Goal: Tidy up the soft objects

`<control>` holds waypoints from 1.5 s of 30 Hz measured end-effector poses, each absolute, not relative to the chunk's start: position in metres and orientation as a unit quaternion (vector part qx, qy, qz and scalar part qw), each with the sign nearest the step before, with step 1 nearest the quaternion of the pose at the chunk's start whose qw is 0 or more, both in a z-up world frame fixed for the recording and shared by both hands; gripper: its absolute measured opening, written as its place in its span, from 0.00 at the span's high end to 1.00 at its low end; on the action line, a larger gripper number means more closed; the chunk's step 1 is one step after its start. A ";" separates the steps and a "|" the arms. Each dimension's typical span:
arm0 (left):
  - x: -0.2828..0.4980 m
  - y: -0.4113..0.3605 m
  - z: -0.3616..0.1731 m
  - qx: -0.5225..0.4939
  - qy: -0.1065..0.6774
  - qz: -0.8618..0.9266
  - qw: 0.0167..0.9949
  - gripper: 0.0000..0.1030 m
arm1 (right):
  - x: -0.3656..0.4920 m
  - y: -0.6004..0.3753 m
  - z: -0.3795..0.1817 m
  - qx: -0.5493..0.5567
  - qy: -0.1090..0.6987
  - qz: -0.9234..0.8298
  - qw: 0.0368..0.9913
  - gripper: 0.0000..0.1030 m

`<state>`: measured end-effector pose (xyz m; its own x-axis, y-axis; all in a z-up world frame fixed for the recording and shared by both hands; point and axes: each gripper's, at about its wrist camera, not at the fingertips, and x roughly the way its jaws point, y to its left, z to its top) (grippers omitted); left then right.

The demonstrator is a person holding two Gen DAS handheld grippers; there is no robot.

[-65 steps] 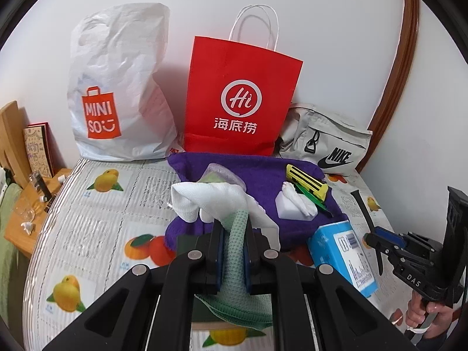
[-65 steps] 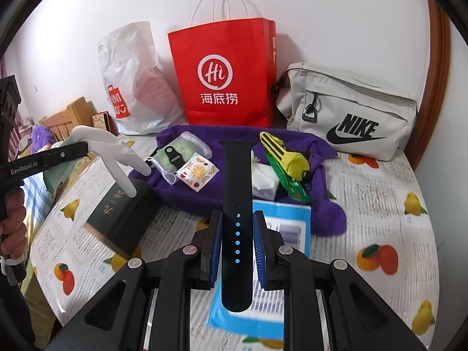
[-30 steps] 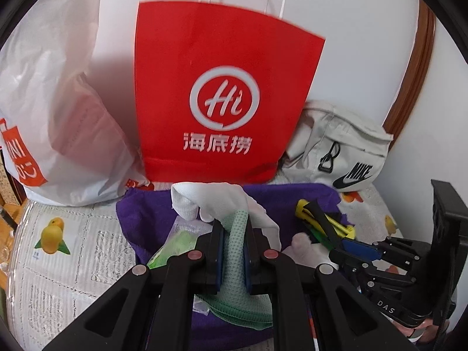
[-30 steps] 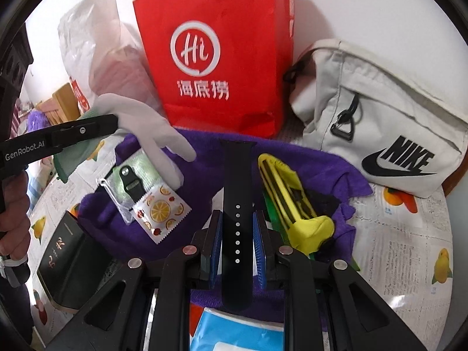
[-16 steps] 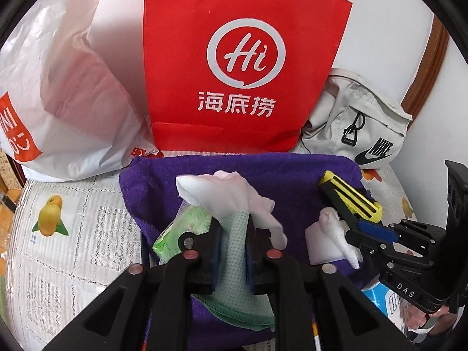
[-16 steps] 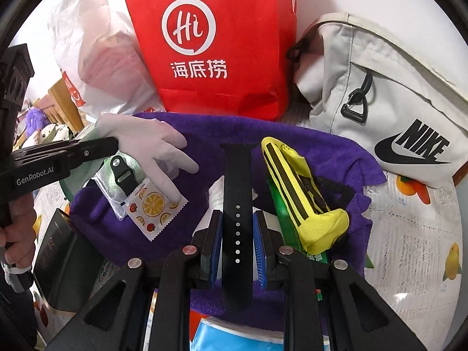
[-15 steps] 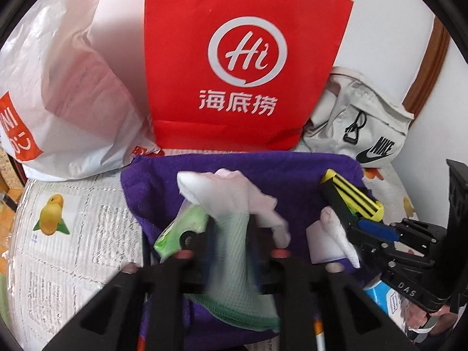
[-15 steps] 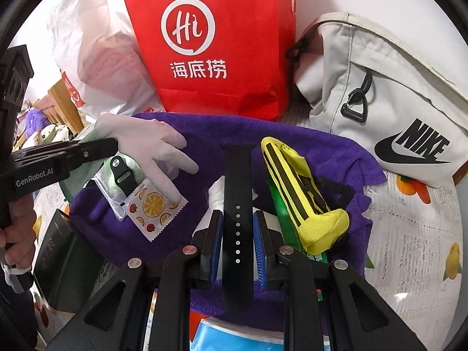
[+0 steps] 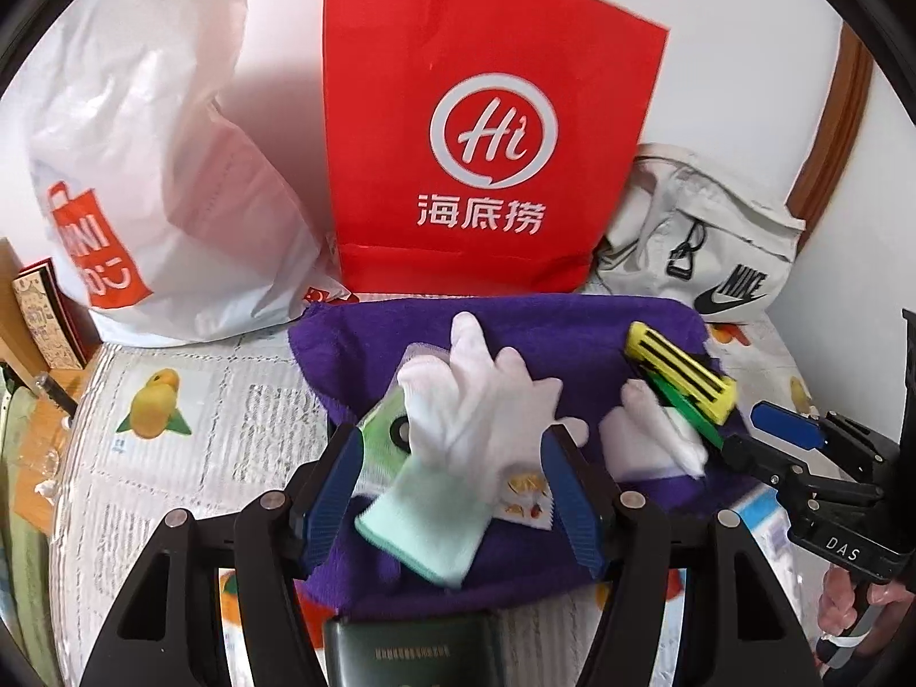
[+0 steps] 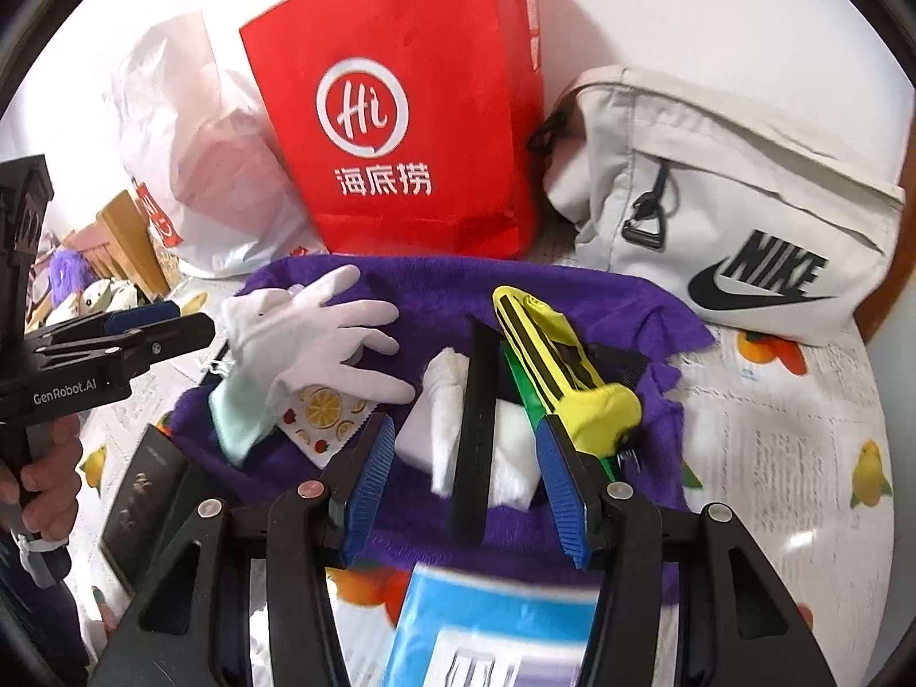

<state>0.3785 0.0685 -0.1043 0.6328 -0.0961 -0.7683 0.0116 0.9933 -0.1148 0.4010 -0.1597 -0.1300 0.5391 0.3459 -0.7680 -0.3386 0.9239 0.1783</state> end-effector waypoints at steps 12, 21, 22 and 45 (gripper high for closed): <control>0.282 0.049 -0.058 -0.046 0.398 -0.044 0.915 0.26 | 0.306 -0.187 -0.088 0.026 0.416 0.147 0.897 0.19; 0.197 0.035 -0.038 -0.046 0.383 -0.044 0.921 0.11 | 0.219 -0.195 -0.063 0.009 0.378 0.107 0.919 0.03; 0.186 0.034 -0.036 -0.047 0.380 -0.043 0.923 0.06 | 0.209 -0.195 -0.060 0.007 0.373 0.107 0.922 0.02; 0.060 0.023 -0.032 -0.031 0.346 0.002 0.938 0.02 | 0.077 -0.215 -0.043 0.025 0.355 0.064 0.932 0.01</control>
